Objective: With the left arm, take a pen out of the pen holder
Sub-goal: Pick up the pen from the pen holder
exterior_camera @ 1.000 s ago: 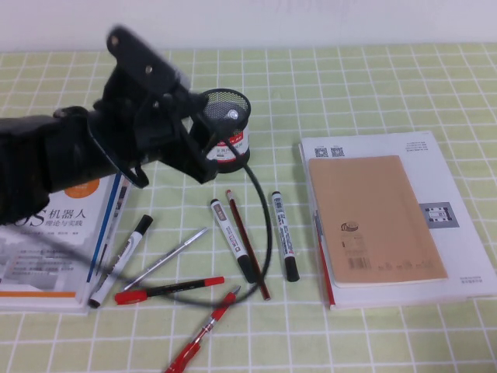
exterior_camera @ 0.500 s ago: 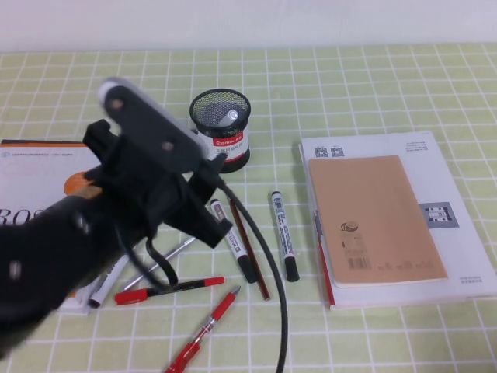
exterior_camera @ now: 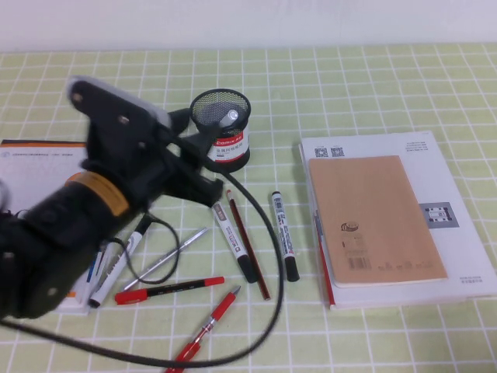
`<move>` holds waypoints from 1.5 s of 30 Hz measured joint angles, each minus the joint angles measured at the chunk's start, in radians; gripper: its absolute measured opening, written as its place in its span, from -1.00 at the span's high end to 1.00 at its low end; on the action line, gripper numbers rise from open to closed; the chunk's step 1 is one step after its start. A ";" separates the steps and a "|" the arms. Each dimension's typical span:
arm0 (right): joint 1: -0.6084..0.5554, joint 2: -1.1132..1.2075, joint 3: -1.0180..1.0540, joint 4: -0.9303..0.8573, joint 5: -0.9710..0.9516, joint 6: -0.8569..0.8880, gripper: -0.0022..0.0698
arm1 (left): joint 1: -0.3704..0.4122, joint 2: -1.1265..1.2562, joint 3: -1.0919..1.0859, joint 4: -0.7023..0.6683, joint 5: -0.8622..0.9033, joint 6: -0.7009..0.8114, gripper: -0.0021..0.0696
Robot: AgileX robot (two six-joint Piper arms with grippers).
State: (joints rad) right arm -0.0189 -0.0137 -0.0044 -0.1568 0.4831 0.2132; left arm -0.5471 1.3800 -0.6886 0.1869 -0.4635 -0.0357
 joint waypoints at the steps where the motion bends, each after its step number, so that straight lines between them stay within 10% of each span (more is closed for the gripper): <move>1: 0.000 0.000 0.000 0.000 0.000 0.000 0.97 | 0.000 0.027 0.000 0.027 -0.046 -0.009 0.17; 15: 0.000 0.000 0.000 0.000 0.000 0.000 0.97 | 0.088 0.297 -0.010 0.095 -0.468 0.024 -0.55; 45: 0.000 0.000 0.000 0.000 0.000 0.000 0.97 | 0.119 0.602 -0.340 0.132 -0.363 0.027 -0.23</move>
State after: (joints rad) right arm -0.0189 -0.0137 -0.0044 -0.1568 0.4831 0.2132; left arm -0.4281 1.9820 -1.0282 0.3185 -0.8265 -0.0090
